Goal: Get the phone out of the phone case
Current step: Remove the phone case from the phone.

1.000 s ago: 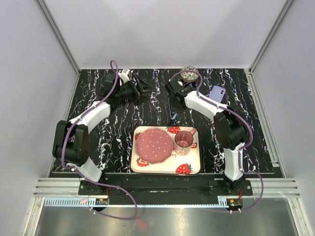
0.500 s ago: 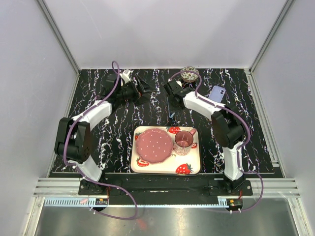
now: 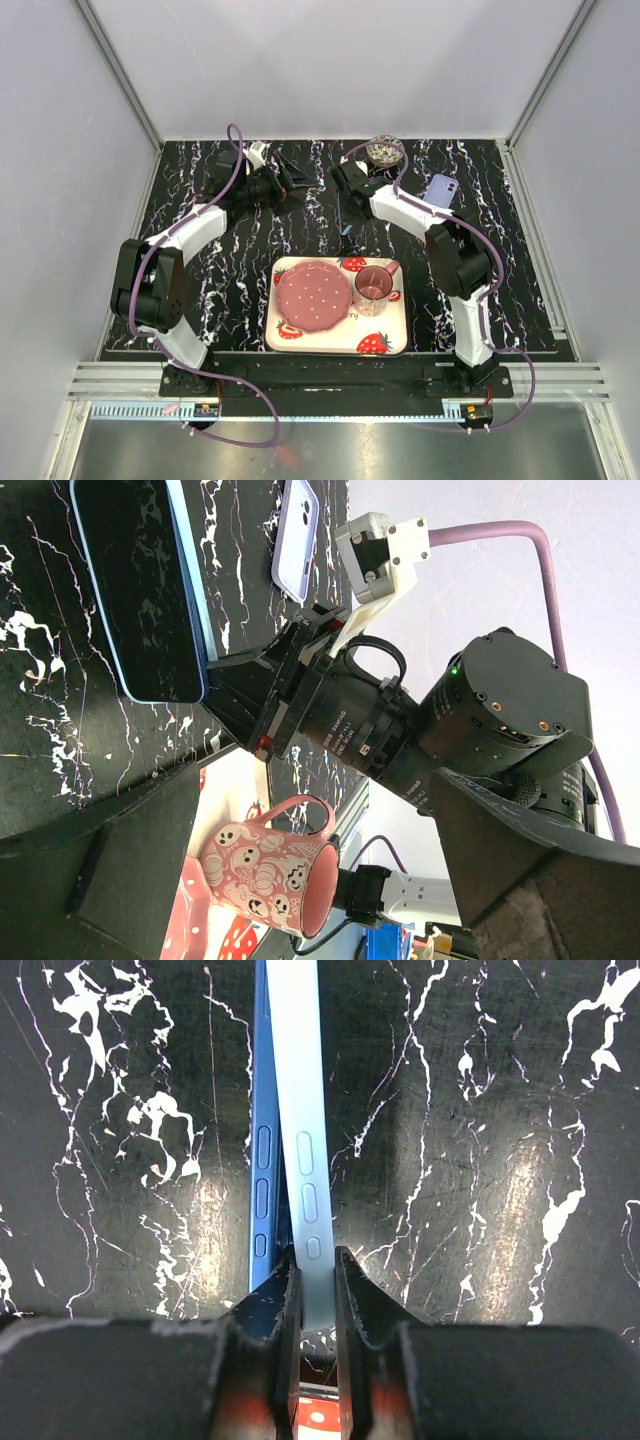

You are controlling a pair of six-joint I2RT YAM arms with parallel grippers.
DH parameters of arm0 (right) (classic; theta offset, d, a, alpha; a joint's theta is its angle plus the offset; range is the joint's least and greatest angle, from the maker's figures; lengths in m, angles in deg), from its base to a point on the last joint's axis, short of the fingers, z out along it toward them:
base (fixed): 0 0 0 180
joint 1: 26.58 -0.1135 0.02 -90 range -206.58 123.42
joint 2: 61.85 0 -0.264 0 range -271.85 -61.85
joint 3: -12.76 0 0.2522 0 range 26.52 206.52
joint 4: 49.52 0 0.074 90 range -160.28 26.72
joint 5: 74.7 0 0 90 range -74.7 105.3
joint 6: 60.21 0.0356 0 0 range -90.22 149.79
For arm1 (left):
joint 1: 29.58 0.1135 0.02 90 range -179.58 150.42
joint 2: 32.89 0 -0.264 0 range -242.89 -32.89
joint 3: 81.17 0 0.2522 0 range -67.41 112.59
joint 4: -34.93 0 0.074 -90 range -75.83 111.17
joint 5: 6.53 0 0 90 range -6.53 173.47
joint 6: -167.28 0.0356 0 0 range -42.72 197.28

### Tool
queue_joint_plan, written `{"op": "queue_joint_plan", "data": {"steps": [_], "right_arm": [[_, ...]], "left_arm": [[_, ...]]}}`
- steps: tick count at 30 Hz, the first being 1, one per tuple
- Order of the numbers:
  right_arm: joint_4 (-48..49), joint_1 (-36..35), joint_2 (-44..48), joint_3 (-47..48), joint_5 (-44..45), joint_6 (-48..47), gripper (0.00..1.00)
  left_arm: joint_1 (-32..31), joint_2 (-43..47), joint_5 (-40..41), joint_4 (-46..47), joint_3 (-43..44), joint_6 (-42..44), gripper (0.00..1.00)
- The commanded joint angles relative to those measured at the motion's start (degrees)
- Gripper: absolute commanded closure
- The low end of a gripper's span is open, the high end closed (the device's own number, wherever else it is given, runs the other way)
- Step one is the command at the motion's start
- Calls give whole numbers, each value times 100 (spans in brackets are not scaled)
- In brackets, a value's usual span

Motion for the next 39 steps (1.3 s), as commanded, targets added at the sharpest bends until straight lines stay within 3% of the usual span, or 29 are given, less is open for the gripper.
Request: {"op": "queue_joint_plan", "data": {"steps": [1,14,20,31,33,36,39], "right_arm": [[501,-24,-1076,-308,-409,149,83],[-386,-103,-1436,518,-884,578,82],[-685,-129,-1533,685,-744,922,77],[-791,-147,-1823,1071,-691,923,77],[-791,-156,-1867,1133,-726,853,81],[-783,-147,-1823,1125,-954,712,100],[-520,-156,-1446,757,-1191,642,100]], "left_arm": [[-22,56,-12,312,141,21,1],[-13,205,-3,304,62,20,1],[-22,205,-21,295,79,29,1],[-13,258,-12,269,9,82,1],[-13,241,-3,269,9,99,1],[-13,214,-12,190,9,178,1],[-13,188,76,-73,-9,432,1]]}}
